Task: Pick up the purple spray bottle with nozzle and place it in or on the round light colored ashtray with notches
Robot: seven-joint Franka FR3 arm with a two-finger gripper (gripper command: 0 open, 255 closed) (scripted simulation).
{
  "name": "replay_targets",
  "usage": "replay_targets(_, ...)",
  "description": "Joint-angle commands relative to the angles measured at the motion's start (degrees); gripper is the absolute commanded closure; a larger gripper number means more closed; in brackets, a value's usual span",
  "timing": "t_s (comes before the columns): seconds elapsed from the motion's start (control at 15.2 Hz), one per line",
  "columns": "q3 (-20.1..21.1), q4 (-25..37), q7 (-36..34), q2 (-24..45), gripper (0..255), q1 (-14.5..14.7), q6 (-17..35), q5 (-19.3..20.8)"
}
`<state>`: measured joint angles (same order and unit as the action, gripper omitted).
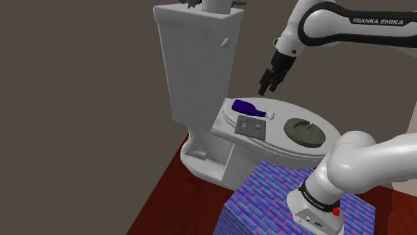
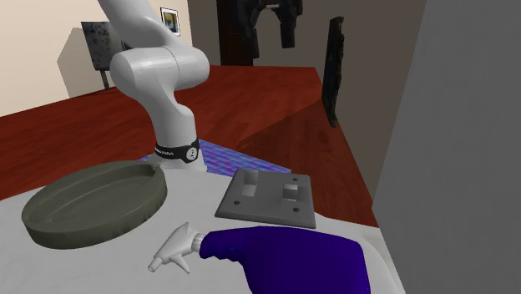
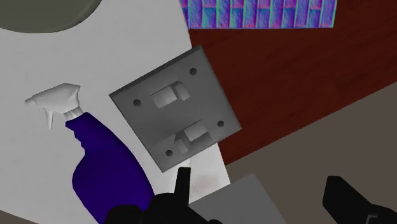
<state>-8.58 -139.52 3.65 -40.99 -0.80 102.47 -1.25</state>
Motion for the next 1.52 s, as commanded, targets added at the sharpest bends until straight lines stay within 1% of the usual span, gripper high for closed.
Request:
replay_targets(0.0, -2.5, -0.9, 4.2, 2.4, 0, -0.1, 2.6, 1.4)
replay_targets(0.4, -9.0, -2.4, 15.6, 10.2, 0, -0.2, 10.1, 4.3)
replay_targets(0.66, -13.4, -1.7, 23.4, 17.3, 0, 0.3, 15.3, 5.1)
replay_targets(0.92, -17.5, 0.4, 31.7, 25.6, 0, 1.0, 20.3, 4.2)
replay_targets(1.12, -20.0, 2.7, 38.1, 32.3, 0, 1.5, 23.4, 2.2)
replay_targets(1.45, -20.2, 0.8, 39.2, 34.7, 0, 1.8, 27.6, 0.8)
